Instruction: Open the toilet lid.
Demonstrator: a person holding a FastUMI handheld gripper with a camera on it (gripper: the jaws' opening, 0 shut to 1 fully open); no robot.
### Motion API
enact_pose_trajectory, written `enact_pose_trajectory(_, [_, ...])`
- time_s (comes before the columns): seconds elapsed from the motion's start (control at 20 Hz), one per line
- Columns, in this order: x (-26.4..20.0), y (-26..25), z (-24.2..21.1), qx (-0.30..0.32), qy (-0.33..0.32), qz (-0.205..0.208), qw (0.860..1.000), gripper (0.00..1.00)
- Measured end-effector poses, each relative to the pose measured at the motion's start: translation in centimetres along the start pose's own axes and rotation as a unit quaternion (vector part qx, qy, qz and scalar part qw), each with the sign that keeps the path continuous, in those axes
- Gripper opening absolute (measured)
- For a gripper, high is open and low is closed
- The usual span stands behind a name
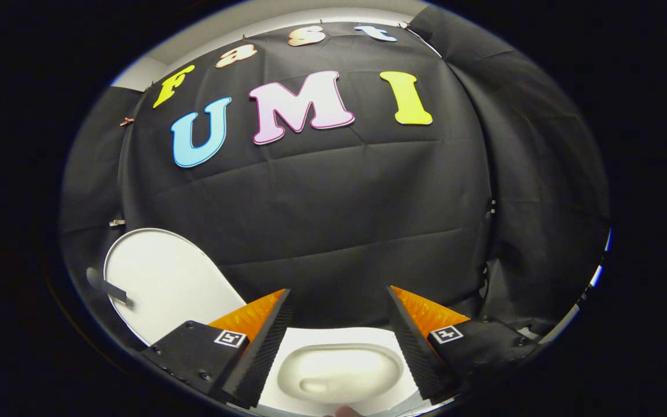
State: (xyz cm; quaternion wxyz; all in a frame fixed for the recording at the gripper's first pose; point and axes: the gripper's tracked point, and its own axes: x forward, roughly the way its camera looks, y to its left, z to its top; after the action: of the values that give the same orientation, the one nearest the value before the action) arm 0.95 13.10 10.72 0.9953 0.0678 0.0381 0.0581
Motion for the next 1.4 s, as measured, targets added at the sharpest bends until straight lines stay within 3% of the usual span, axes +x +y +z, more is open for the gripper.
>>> enact_pose_trajectory(1.4, [0.2,0.1,-0.6,-0.011,-0.001,0.012,1.000,0.99])
